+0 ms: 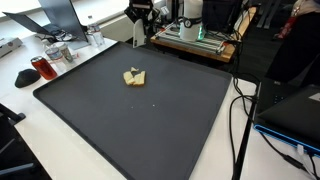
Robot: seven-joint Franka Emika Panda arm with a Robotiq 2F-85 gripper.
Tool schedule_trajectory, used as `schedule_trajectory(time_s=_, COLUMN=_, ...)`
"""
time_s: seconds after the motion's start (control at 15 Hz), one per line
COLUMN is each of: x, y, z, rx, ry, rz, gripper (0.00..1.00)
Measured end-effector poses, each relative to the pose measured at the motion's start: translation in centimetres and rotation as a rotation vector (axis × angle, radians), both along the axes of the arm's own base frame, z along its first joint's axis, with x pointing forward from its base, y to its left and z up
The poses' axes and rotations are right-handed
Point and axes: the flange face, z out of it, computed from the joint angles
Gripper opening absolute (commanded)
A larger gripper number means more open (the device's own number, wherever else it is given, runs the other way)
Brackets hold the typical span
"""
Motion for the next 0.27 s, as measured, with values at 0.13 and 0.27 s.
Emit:
schedule_trajectory(time_s=0.13, x=0.2, y=0.1, z=1.3, rx=-0.036, ry=0.027, rz=0.015, gripper=0.01)
schedule_trajectory(time_s=0.27, x=0.4, y=-0.1, z=2.6, rx=-0.054, ry=0.055, rz=0.017, gripper=0.01)
